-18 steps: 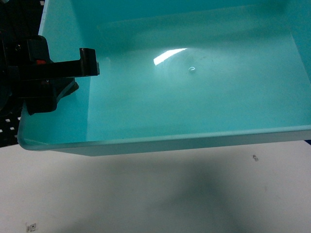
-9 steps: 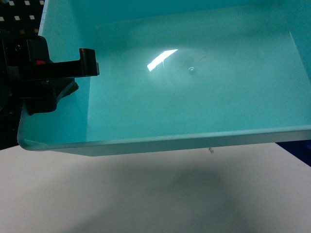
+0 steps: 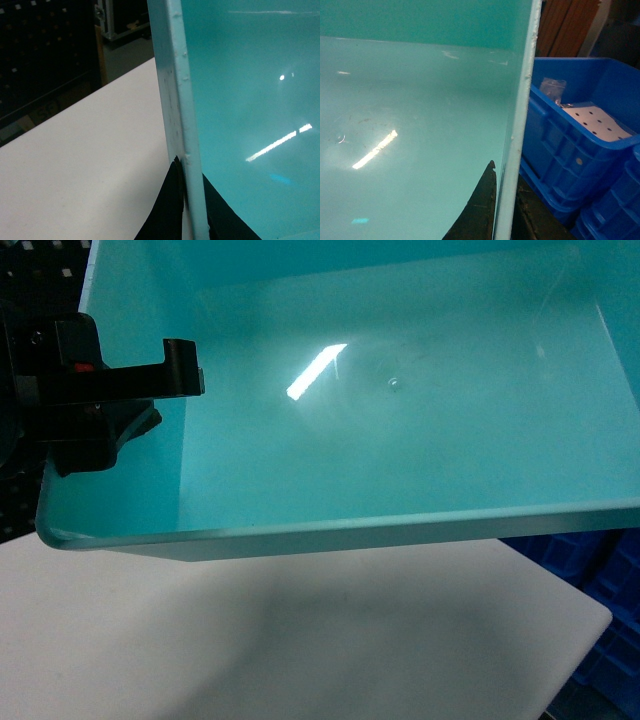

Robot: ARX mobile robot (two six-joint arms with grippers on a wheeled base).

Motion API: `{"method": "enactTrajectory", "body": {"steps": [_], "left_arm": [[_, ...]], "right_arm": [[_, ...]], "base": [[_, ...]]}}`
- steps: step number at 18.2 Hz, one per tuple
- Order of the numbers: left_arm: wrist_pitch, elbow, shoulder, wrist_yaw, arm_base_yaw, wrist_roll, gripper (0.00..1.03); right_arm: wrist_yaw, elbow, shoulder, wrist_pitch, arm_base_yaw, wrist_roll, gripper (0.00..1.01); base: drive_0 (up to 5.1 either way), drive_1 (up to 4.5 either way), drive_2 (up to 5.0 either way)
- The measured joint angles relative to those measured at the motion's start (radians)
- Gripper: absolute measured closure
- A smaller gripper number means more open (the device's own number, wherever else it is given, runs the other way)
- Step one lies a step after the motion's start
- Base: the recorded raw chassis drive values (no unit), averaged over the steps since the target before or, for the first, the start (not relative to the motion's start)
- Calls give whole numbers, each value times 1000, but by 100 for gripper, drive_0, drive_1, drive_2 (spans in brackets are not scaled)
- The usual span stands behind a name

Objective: Stack blue boxes stably on right

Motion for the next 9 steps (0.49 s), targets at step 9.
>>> {"method": "enactTrajectory", "body": {"steps": [9], "left_arm": [[0, 0, 0, 0, 0, 0, 101]], "right_arm": [[0, 0, 0, 0, 0, 0, 94]], "base": [[-158, -158, -158]]}}
